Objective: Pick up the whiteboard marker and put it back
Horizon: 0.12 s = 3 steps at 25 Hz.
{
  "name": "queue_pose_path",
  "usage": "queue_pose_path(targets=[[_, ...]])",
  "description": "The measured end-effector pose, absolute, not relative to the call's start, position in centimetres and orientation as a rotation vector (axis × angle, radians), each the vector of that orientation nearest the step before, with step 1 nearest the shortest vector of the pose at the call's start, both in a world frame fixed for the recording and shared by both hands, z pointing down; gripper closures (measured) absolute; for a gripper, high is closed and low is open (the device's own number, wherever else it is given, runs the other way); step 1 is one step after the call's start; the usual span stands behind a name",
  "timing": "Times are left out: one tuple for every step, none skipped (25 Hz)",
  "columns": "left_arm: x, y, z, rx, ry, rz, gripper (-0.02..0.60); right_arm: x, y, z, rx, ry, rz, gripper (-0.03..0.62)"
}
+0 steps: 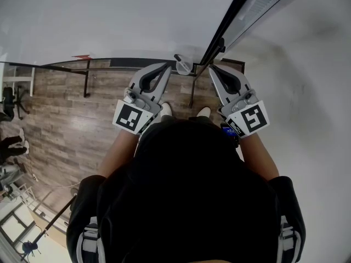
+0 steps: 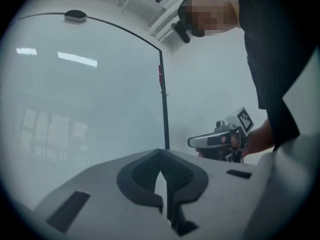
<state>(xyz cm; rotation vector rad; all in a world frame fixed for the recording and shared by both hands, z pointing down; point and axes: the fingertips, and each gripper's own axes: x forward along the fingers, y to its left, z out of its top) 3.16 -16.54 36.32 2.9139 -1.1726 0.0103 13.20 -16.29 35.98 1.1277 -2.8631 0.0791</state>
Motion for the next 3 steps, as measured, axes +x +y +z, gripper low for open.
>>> queue_pose_path(targets=[[3.14,-16.6,36.32,2.914,-1.172,0.01,0.577,13.23,-16.39,35.95,1.128,-2.862,0.076,0.594],[3.13,-16.66,36.32,2.914,-1.172,0.009,0.577,13.27,-16.49,35.92,1.128,-2.861,0.073,0.594],[3.12,-16.71,36.33,2.914,-1.172,0.009,0.577,13.31,-16.6,35.88,1.128,-2.86,0.07,0.594]])
